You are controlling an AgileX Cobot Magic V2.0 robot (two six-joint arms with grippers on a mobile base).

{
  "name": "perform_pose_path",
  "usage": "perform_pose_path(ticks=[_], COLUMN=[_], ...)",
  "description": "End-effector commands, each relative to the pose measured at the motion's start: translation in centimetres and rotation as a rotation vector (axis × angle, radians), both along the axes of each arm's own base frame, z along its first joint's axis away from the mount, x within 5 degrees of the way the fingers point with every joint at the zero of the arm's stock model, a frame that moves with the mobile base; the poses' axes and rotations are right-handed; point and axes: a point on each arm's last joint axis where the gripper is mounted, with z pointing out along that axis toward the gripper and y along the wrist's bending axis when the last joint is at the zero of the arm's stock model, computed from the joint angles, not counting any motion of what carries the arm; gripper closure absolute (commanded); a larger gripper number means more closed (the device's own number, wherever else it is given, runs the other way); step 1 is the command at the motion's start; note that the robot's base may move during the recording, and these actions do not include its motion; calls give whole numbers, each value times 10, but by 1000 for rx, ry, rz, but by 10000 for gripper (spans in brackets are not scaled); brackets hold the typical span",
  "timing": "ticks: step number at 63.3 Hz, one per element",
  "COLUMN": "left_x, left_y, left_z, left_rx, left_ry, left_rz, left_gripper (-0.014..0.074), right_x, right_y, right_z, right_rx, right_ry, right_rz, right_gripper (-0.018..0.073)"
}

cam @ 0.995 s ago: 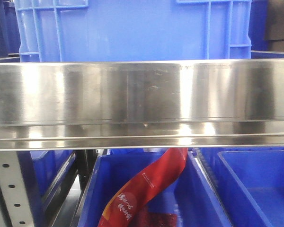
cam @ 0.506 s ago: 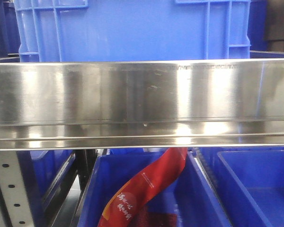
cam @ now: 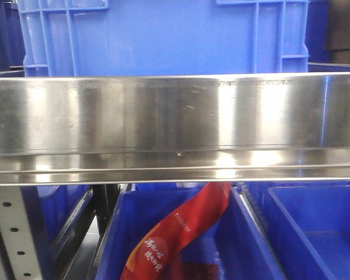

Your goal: Grab PVC pipe and place in blue bin

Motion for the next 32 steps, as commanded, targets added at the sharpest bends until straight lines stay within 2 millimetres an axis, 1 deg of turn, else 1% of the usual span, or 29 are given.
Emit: perform_pose_path(ticks=[1, 32], left_x=[-2, -2], left_y=[0, 0], left_z=[1, 1], left_rx=[-15, -15], left_ry=[-12, -12], left_rz=[-8, -8], left_gripper=[707, 707], right_x=[-1, -1], right_y=[0, 0], right_z=[1, 1], right_rx=[1, 1], right_ry=[-17, -17], right_rz=[-3, -3], right_gripper=[727, 727])
